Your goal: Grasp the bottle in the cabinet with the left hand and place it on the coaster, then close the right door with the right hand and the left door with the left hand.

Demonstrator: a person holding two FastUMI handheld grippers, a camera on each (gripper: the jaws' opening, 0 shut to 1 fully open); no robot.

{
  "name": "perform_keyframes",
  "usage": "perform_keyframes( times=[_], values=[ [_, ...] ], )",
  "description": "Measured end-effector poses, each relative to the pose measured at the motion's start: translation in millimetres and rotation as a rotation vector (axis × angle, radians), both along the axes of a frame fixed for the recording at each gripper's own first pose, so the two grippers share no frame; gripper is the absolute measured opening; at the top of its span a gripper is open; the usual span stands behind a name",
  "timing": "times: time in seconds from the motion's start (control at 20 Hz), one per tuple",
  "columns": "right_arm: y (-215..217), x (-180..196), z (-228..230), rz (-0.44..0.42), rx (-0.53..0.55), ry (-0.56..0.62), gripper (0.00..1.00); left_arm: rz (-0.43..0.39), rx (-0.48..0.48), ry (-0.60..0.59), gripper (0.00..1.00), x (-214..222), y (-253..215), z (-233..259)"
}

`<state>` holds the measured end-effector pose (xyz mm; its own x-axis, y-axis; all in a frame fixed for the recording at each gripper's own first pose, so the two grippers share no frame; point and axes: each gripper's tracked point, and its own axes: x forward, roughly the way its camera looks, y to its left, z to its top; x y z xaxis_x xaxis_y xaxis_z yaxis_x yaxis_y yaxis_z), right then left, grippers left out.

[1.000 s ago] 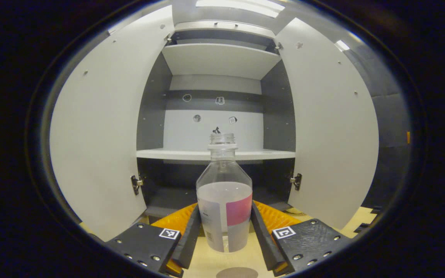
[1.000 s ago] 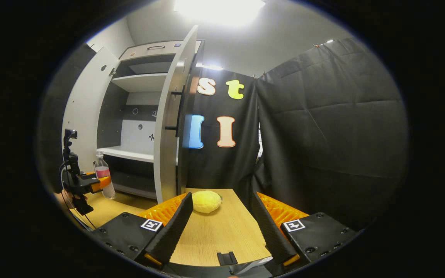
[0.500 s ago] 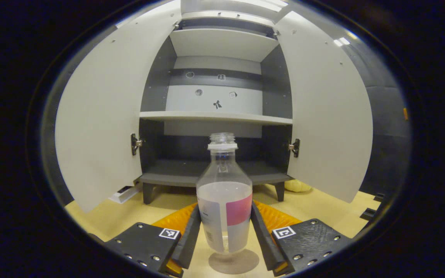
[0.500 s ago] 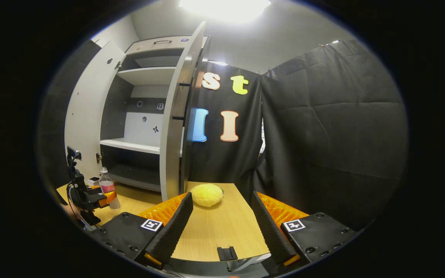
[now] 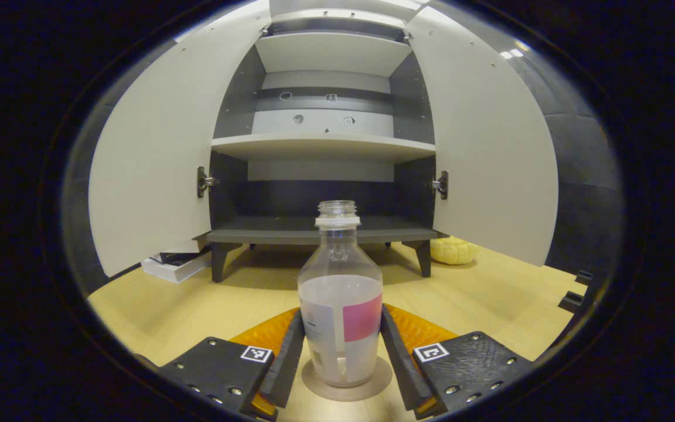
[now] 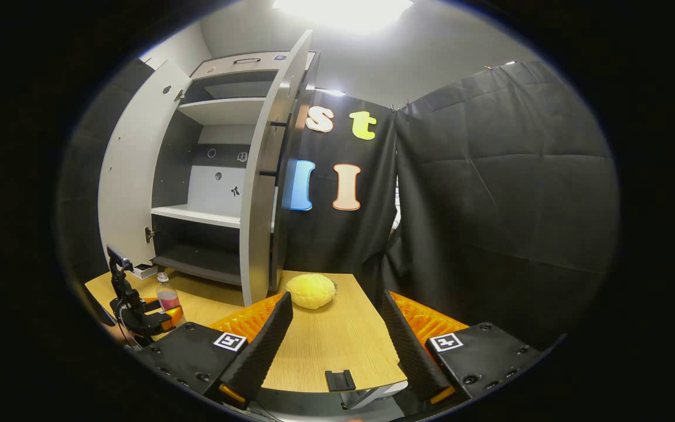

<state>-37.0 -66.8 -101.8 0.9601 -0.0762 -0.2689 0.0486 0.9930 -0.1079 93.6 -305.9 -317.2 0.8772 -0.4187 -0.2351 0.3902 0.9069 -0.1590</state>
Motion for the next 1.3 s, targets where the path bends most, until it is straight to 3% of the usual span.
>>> perform_keyframes(
  times=[0.3, 0.45, 0.55, 0.6, 1.0, 1.3],
  values=[
    [9.6, 6.6, 2.4, 0.029, -0.004, -0.011, 0.98, 0.018, 0.018, 0.033, 0.74, -1.2, 1.0, 1.8],
    [12.6, 10.8, 5.2, 0.035, 0.015, -0.019, 0.98, 0.032, 0.042, 0.04, 0.89, -3.5, -4.0, 6.3],
    [13.5, 13.4, 9.6, 0.042, 0.032, -0.026, 0.98, 0.037, 0.045, 0.033, 0.89, -4.8, -2.4, 17.9],
    [13.6, 15.3, 13.8, 0.044, 0.039, -0.039, 0.98, 0.043, 0.046, 0.022, 0.83, -5.6, -0.7, 27.9],
    [7.9, 47.8, 46.2, 0.055, 0.105, -0.132, 0.97, 0.087, 0.028, -0.049, 0.83, -36.9, 28.3, 125.7],
    [2.4, 86.0, 74.1, 0.031, 0.149, -0.169, 0.96, 0.16, 0.056, -0.093, 0.83, -53.1, 93.2, 195.0]
  ],
)
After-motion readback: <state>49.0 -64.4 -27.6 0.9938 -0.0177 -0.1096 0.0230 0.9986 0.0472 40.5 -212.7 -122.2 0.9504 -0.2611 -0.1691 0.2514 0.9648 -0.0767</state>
